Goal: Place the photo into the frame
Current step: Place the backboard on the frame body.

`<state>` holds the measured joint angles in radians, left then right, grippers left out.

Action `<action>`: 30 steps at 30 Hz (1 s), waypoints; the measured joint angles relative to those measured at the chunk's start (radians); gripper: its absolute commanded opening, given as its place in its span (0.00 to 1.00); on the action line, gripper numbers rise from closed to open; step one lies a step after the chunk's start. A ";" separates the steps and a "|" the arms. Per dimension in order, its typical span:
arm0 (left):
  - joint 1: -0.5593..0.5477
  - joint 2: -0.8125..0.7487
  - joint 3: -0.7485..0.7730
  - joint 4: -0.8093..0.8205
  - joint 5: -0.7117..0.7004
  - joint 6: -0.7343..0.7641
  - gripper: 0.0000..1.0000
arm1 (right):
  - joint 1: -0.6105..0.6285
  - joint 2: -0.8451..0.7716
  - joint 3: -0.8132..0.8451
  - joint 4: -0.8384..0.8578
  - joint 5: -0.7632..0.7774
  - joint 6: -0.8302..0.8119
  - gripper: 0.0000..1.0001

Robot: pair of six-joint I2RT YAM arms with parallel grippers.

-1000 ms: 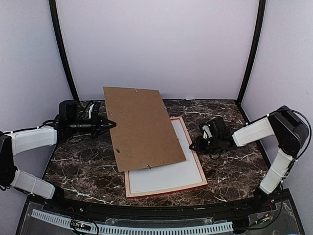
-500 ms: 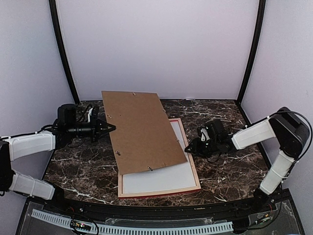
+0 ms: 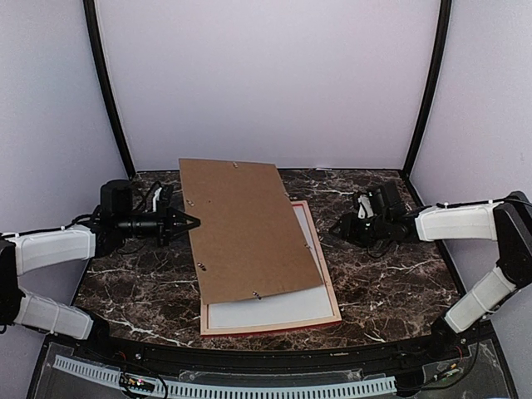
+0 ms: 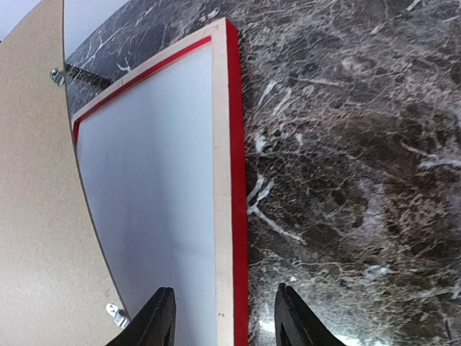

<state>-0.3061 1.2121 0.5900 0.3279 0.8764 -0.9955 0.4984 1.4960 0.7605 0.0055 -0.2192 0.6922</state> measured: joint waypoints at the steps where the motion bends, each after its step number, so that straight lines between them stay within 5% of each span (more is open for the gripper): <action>1: -0.001 0.007 0.000 0.009 0.006 -0.004 0.00 | -0.013 -0.008 0.003 -0.010 0.002 -0.009 0.48; 30: -0.041 0.283 0.031 0.105 0.095 -0.030 0.00 | -0.079 0.010 -0.015 -0.073 -0.010 -0.090 0.50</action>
<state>-0.3470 1.4952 0.6212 0.4332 0.9714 -1.0256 0.4194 1.5059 0.7456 -0.0677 -0.2287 0.6022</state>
